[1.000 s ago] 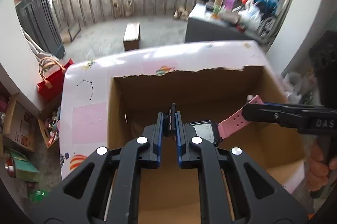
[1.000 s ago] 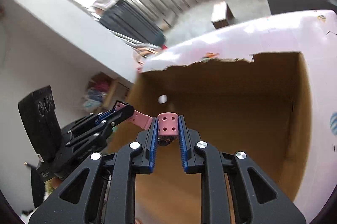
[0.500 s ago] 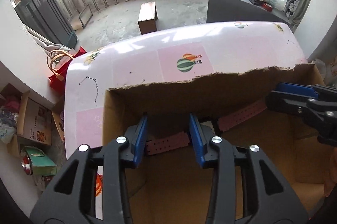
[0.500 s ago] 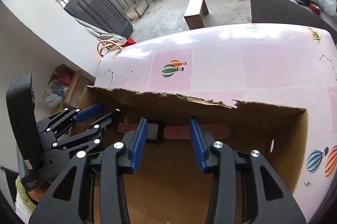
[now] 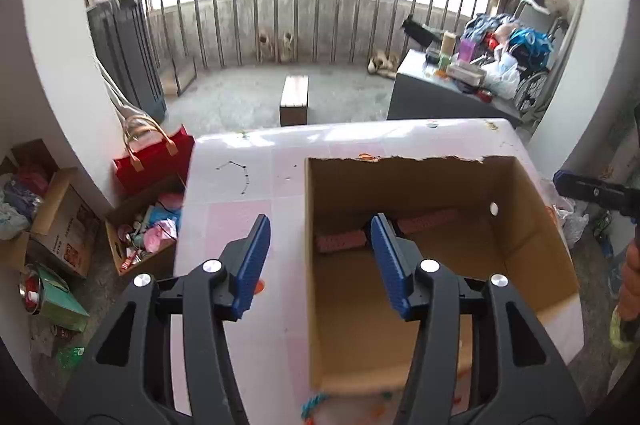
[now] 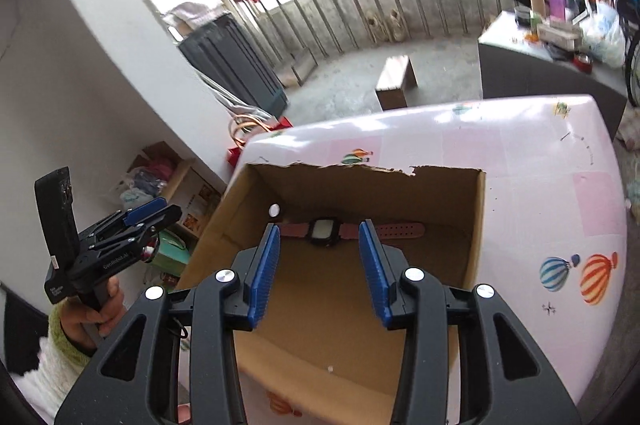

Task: Organize jewelry
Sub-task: 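Withdraw the left tool from the box back over the table, then close the left tool on the multicolour bead bracelet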

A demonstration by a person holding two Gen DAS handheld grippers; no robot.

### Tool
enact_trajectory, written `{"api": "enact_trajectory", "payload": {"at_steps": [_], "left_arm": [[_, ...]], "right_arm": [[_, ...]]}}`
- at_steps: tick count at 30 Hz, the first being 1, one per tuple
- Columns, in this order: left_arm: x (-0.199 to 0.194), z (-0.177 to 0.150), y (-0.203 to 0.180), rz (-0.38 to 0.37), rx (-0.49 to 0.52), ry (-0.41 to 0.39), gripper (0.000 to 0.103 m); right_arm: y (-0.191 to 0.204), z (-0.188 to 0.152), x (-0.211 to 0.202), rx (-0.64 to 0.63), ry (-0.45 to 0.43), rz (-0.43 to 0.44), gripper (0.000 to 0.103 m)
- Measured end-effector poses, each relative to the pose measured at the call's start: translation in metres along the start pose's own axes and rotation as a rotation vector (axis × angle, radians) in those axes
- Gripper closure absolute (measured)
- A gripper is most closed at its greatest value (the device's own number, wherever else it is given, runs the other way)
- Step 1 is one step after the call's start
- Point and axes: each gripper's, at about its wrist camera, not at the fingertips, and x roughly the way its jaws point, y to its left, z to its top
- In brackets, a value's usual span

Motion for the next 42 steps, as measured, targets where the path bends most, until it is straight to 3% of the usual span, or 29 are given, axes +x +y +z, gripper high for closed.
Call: {"api": "enact_trajectory", "payload": {"at_steps": [3,7,12,16,21,26,29,32,42], "left_arm": [[-0.041,-0.042,0.004,-0.016,-0.001,-0.04,0.051],[-0.066,-0.104,0.002,-0.032,-0.006,-0.032,0.051],[-0.057,-0.177,-0.013,-0.09,-0.034,0.034,0.051],[-0.025,-0.211,-0.036,-0.096,0.005,0.101,0.052],[0.007,-0.215,-0.057,-0.011,0.176,0.124,0.069],[0.032,-0.211,-0.055,0.028,0.199,0.167,0.086],[0.033,-0.211,-0.053,-0.015,0.176,0.173,0.094],[0.031,-0.214,-0.055,-0.07,0.165,0.183,0.094],[0.019,-0.235,-0.058,-0.377,0.009,0.225,0.094]], "right_arm": [[0.011,-0.036,-0.036,-0.056,-0.065,0.021,0.057],[0.022,-0.093,-0.063,-0.1,-0.096,0.003,0.057],[0.027,-0.16,-0.06,-0.089,-0.071,-0.043,0.056],[0.019,-0.204,-0.03,-0.009,0.01,-0.088,0.056],[0.017,-0.225,0.002,0.001,0.078,-0.14,0.056],[0.016,-0.227,0.016,-0.004,0.098,-0.159,0.056],[0.014,-0.225,0.02,-0.005,0.094,-0.156,0.056],[0.015,-0.223,0.023,-0.012,0.09,-0.156,0.056],[0.023,-0.221,0.027,-0.029,0.079,-0.114,0.056]]}}
